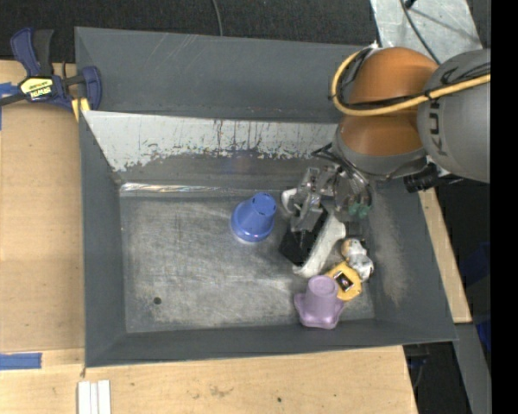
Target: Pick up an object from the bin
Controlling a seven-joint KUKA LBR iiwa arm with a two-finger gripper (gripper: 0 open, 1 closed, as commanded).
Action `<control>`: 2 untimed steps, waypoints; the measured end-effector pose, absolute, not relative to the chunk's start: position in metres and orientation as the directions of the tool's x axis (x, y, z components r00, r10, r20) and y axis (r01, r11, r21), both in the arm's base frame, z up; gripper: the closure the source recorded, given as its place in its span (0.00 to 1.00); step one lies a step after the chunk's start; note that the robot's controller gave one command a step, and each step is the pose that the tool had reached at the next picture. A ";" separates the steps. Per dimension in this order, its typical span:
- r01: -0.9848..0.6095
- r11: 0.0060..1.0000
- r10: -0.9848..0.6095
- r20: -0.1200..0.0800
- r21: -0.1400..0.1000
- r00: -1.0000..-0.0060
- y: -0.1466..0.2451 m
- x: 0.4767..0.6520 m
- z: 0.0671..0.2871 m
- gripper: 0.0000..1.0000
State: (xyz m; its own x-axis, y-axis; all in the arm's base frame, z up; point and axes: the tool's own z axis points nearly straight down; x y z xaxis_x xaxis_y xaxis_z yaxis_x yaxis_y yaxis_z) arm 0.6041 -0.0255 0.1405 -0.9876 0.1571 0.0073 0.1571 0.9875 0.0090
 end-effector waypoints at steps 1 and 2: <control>0.161 0.987 0.161 0.005 0.005 -0.987 -0.028 0.602 0.158 1.00; 0.337 0.941 0.337 -0.006 0.002 -0.941 -0.017 0.607 0.197 1.00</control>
Offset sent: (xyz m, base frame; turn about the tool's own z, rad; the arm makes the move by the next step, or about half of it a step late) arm 0.0033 0.0183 0.0689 0.2485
